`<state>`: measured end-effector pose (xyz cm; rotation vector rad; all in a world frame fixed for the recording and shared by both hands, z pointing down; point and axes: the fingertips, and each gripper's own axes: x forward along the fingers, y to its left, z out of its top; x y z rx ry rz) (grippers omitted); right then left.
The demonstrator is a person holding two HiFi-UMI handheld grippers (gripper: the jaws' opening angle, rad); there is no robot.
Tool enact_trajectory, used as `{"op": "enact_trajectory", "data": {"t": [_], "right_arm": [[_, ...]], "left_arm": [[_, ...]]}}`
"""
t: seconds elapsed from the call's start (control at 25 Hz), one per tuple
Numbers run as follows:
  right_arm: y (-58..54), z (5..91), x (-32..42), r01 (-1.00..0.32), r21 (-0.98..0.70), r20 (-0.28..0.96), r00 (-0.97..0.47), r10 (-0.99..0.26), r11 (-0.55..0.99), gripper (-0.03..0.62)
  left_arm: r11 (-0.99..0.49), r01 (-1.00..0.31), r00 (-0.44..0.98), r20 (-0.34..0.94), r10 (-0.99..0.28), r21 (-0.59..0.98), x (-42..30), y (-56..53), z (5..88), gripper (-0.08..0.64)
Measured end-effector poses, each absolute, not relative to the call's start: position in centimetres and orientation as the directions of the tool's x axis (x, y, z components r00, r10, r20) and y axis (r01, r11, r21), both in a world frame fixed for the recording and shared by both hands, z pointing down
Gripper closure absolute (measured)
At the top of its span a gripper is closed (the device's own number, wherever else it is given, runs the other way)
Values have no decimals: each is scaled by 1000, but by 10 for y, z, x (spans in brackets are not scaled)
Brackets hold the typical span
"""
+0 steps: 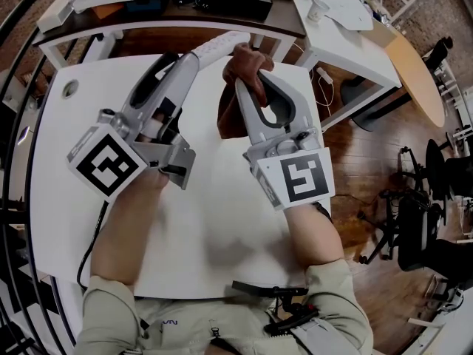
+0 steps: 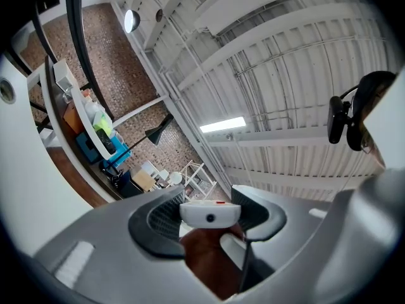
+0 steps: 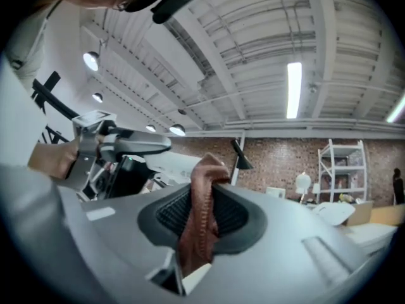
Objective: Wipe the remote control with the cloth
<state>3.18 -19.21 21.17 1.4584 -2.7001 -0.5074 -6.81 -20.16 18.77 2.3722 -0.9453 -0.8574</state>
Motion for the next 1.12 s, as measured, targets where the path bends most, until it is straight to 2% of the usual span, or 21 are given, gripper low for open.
{"op": "enact_trajectory", "data": {"t": [0.16,0.48,0.92,1.12], "right_arm": [[-204,208,51,-839,178,-171,-541,-823,514,515],[-203,195,60,-838,140,-214,-546,-810,528,515],[-171,207,1,-718,304,-164,-687,-708,626,515],[-157,213,-19,-668,413,-136,-718,-683,619,515]], "left_arm": [[-698,-436,616,-378,-691,568,-55,-195,186,318],[-740,-404,710,-326,-625,538,-22,-186,196,318],[-740,-383,681,-372,-631,553,-29,-186,189,318],[-745,-358,674,-396,-623,562,-31,-185,187,318]]}}
